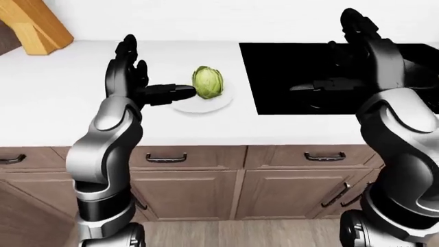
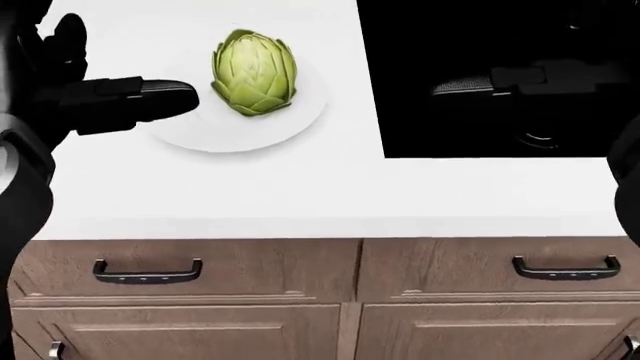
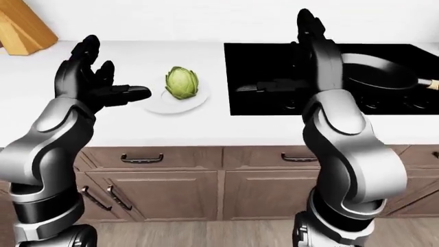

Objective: Pick the artichoke from the plate and place it in the pan.

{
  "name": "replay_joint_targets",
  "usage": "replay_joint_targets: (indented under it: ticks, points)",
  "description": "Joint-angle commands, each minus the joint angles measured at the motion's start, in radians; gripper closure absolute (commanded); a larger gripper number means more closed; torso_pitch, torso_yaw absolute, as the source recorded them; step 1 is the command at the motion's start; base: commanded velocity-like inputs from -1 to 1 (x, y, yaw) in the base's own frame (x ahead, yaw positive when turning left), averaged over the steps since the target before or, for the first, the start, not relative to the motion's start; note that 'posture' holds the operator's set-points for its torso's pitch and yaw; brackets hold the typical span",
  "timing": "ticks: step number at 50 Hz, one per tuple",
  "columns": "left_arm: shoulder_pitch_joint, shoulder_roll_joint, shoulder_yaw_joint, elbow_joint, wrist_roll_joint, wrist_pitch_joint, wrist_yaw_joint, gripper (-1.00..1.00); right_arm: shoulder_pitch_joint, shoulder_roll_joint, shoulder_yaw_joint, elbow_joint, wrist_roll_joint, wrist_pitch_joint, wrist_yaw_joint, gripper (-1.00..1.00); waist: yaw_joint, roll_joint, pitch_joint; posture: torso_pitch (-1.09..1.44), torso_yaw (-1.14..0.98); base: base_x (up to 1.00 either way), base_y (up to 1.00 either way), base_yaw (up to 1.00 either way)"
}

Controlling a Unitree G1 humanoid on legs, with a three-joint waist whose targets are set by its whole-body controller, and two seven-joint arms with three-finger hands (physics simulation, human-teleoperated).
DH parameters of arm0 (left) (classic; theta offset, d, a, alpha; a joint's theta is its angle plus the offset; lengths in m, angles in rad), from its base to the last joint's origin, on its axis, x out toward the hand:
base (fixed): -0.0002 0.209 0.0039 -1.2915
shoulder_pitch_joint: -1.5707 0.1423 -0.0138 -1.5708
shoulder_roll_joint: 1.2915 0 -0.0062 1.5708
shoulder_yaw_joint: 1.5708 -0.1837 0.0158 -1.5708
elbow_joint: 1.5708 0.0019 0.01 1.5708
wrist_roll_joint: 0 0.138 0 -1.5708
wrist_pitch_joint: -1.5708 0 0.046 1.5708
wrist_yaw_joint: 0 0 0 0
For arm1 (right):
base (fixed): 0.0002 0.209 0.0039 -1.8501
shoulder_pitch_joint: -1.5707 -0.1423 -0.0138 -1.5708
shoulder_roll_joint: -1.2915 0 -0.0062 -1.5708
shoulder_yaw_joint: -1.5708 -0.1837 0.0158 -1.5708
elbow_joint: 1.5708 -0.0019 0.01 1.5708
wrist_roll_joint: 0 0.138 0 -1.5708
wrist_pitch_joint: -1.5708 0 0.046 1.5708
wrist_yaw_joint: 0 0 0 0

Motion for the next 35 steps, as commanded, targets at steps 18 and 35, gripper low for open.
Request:
replay_joint_targets:
  ticks: [18,35]
  points:
    - [-0.035,0.011,0.003,-0.037,0.002,-0.051,-0.005,-1.0,-0.029,-0.024,-0.01,-0.031,0.014,-0.054,-0.009,-1.0,0.015,-0.009,-0.029,0.0,0.0,0.42,0.0,0.0]
    - [-0.039,0.012,0.008,-0.041,0.0,-0.042,-0.005,-1.0,-0.043,-0.022,-0.008,-0.026,0.009,-0.038,-0.019,-1.0,0.005,0.016,-0.036,0.0,0.0,-0.05,0.0,0.0]
